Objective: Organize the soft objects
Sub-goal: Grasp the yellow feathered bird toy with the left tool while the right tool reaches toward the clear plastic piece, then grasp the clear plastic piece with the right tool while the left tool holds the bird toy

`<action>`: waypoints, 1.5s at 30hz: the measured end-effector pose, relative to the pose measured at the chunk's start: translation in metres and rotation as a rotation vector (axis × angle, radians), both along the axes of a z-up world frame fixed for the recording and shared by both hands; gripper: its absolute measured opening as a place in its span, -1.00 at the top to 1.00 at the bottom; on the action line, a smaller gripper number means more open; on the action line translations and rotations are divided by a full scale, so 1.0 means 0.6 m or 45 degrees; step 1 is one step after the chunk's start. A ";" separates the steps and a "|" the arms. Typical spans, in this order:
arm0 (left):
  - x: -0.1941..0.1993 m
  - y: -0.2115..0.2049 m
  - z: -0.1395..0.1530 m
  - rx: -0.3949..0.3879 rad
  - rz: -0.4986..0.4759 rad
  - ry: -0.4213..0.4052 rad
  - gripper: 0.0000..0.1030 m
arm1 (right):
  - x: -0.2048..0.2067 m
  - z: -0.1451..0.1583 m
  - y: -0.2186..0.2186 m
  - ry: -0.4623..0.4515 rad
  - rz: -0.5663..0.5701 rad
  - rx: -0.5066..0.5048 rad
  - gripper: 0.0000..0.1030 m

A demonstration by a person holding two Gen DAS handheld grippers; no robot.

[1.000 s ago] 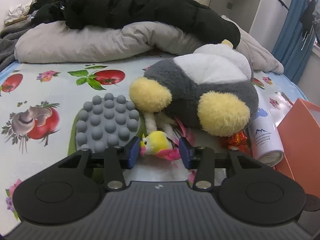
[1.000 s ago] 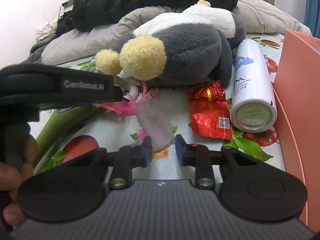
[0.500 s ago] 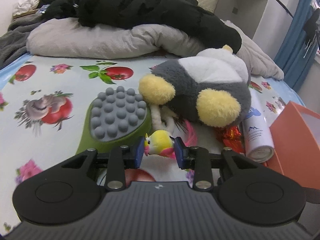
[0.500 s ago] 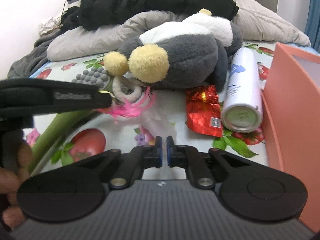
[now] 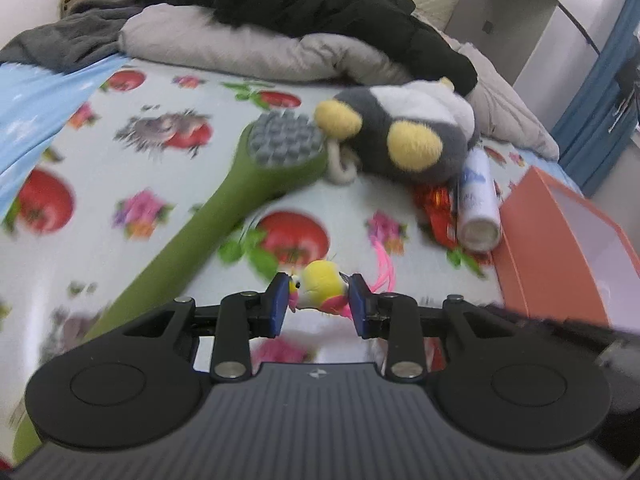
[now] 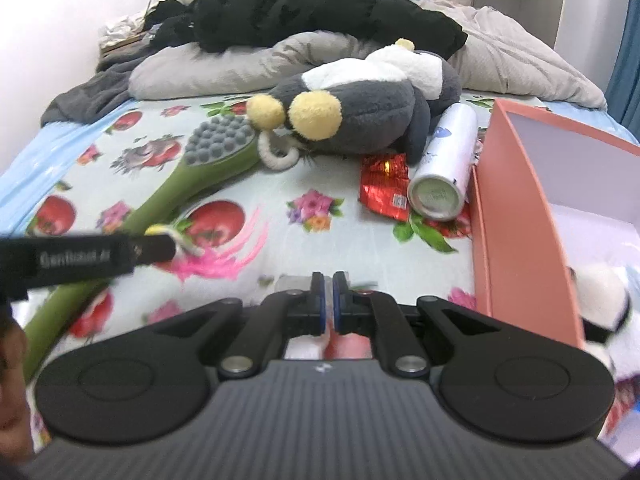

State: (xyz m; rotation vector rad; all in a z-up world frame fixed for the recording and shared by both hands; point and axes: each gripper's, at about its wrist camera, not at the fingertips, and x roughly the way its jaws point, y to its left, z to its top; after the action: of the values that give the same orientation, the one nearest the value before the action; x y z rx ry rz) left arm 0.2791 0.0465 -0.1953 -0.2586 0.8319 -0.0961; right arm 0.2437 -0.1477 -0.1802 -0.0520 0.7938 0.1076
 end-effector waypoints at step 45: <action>-0.233 -0.007 -0.065 -0.120 0.052 0.236 0.01 | -0.170 -0.060 -0.011 0.290 0.288 0.042 0.22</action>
State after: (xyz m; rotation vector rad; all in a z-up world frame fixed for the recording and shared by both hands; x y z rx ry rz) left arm 0.1390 0.0423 -0.2342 -0.3774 1.0071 -0.0742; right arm 0.1417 -0.1541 -0.2162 -0.0994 1.0117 0.3460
